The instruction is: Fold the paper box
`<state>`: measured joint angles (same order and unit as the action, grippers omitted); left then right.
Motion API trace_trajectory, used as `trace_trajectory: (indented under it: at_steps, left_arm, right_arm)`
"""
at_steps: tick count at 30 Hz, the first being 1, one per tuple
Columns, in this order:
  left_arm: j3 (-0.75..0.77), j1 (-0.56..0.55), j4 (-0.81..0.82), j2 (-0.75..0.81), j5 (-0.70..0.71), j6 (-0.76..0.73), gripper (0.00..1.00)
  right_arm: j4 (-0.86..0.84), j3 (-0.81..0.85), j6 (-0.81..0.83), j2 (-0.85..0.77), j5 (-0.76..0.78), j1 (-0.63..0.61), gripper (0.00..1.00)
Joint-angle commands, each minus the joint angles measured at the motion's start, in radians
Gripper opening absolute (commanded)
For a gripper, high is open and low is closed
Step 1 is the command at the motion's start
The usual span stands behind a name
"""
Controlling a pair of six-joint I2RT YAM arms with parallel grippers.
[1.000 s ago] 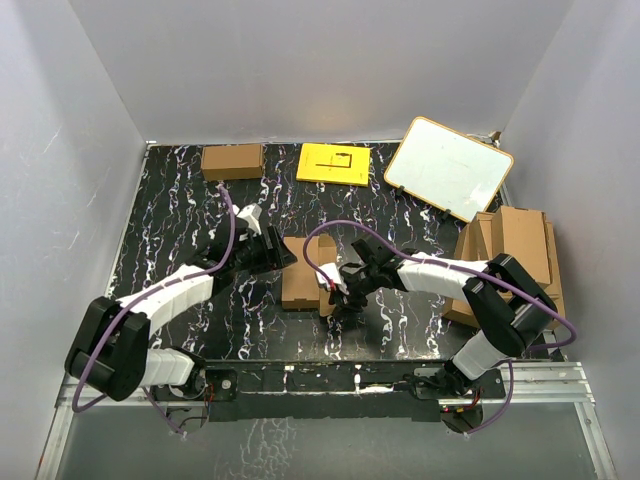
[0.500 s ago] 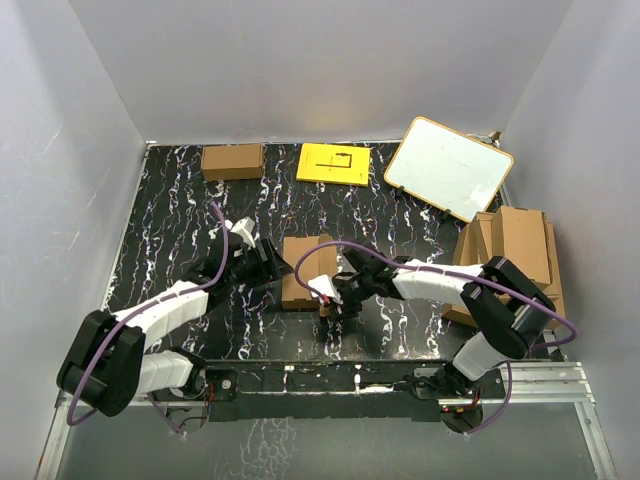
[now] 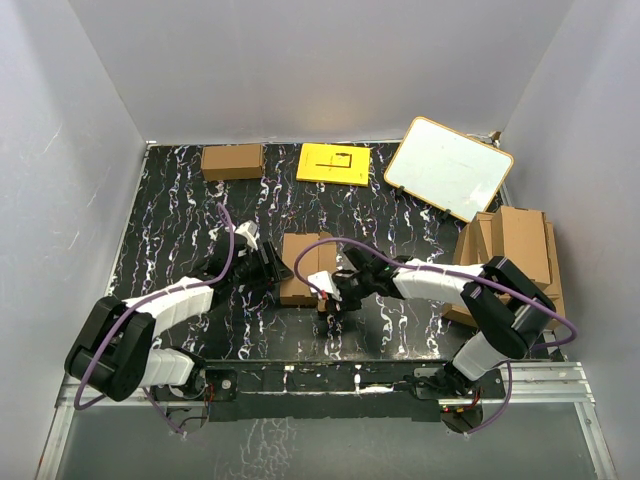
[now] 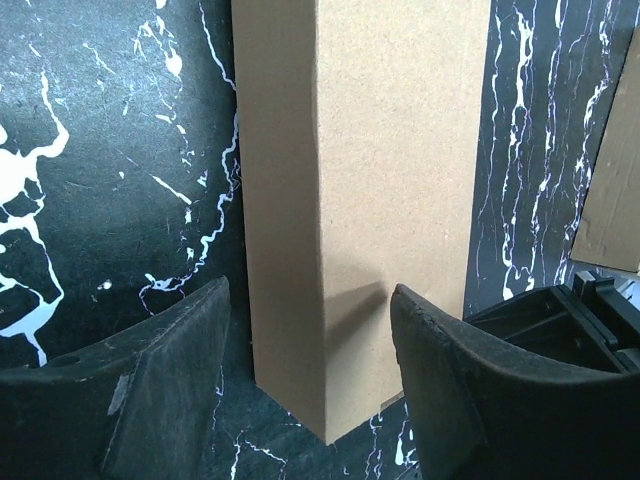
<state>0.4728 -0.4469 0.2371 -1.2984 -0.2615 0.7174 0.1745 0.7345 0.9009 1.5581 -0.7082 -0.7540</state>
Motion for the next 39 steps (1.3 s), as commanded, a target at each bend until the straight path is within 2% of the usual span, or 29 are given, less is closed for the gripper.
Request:
trace_trajectory:
  at_steps: [1, 7, 20, 39]
  left_arm:
    - [-0.009, 0.004, 0.004, -0.001, 0.014, -0.02, 0.62]
    - [-0.021, 0.003, 0.006, -0.023, 0.013, -0.029, 0.59]
    - [-0.004, 0.004, 0.0, -0.064, -0.018, -0.045, 0.58]
    - [0.011, 0.004, -0.016, -0.065, -0.034, 0.005, 0.57]
  right_arm:
    - [-0.052, 0.032, -0.063, -0.008, -0.04, 0.023, 0.16]
    - [-0.068, 0.046, -0.14, -0.006, -0.069, 0.07, 0.13]
    - [-0.082, 0.079, -0.247, 0.017, -0.03, 0.078, 0.08]
    - [-0.076, 0.107, -0.298, 0.016, -0.036, 0.079, 0.08]
